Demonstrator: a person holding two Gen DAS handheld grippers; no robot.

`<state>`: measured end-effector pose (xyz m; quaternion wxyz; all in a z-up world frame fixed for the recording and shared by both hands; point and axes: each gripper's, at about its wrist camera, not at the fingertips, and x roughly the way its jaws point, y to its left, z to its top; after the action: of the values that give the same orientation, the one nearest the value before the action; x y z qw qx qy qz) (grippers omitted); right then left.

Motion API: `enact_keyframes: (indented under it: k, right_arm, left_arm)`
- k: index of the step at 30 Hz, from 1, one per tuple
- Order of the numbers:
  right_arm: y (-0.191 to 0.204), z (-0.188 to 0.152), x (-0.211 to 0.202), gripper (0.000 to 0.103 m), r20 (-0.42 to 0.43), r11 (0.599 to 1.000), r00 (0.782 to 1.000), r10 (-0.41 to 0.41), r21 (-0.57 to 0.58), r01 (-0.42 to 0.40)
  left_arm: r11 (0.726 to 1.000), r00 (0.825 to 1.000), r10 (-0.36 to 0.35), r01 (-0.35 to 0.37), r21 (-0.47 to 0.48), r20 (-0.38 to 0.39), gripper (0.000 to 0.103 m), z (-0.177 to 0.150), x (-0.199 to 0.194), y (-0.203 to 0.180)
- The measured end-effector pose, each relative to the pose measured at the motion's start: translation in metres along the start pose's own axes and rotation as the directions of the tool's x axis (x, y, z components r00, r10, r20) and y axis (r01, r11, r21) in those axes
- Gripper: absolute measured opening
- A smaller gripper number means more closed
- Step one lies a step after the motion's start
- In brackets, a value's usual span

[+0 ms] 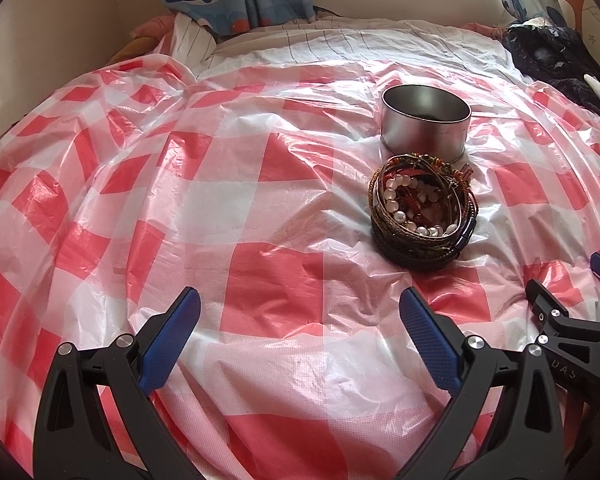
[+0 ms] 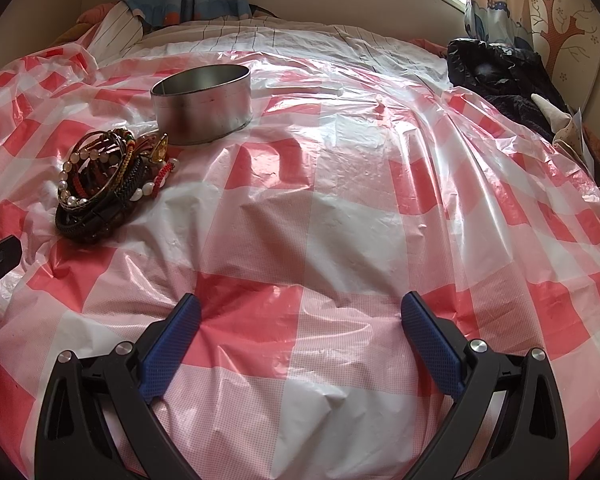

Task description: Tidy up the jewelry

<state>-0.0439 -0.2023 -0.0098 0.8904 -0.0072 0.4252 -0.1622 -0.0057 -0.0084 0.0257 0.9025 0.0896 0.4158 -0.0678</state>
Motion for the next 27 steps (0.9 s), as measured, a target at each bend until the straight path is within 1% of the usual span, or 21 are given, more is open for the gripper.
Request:
enact_keyframes:
  k: [27]
  right_arm:
    - [0.0007,0.0003,0.0003,0.096,0.000,1.000,1.000,-0.001,-0.001,0.001]
  left_arm:
    - [0.999,1.000,-0.011,0.011,0.032,-0.002,0.096,-0.0031,-0.0052,-0.0100]
